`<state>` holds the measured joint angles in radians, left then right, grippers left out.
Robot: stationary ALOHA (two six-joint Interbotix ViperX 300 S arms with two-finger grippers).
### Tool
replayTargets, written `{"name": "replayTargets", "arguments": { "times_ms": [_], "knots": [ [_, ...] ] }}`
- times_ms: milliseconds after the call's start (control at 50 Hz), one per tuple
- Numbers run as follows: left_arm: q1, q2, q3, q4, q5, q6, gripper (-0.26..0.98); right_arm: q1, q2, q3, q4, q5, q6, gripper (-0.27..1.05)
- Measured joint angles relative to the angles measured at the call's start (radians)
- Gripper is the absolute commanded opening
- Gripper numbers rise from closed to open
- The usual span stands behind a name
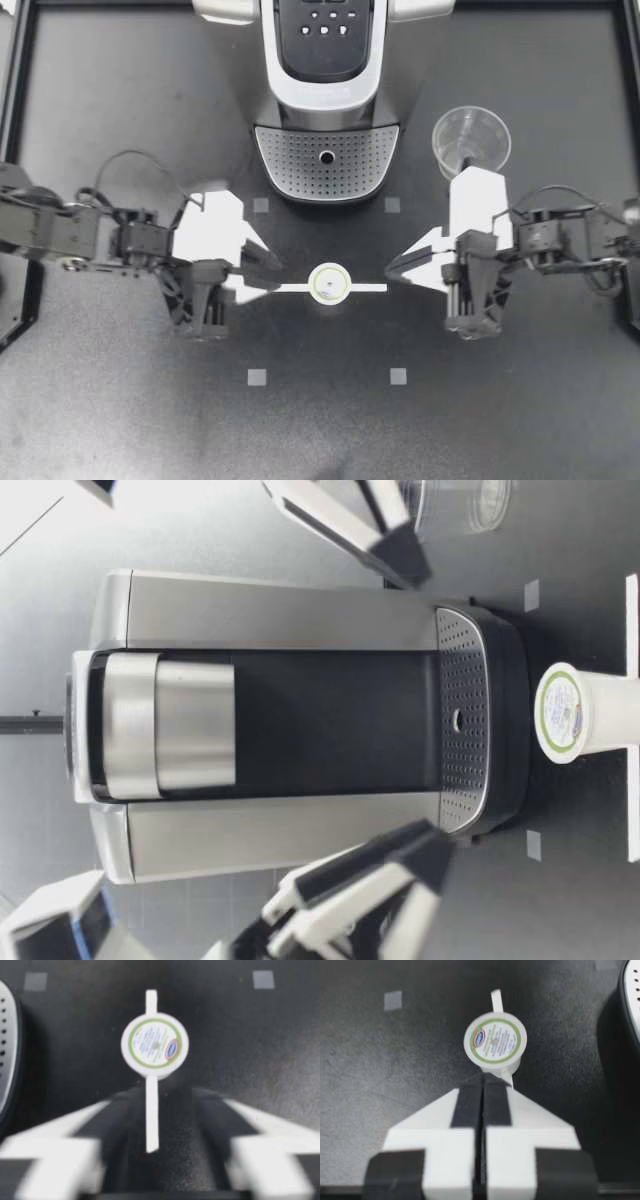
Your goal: Place the coffee capsule inside the capsule container, then place the cup onto the center of the cup tray, then push the 'Hot Water' and 'Travel Mug' buttons.
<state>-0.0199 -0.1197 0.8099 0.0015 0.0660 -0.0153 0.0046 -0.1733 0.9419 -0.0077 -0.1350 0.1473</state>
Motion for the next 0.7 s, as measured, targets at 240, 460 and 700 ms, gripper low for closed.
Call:
{"name": "replayTargets", "arguments": {
  "times_ms": [240, 460, 700],
  "knots": [
    [0.000, 0.106, -0.031, 0.005, -0.005, -0.008, 0.80, 0.002, 0.075, -0.032, 0.000, 0.002, -0.002, 0.06],
    [0.008, 0.160, -0.051, 0.028, -0.044, -0.005, 0.80, 0.002, 0.126, -0.061, 0.000, 0.000, -0.002, 0.06],
    [0.021, 0.198, -0.051, 0.038, -0.135, 0.008, 0.80, 0.002, 0.161, -0.081, 0.000, 0.000, 0.000, 0.06]
  ]
}}
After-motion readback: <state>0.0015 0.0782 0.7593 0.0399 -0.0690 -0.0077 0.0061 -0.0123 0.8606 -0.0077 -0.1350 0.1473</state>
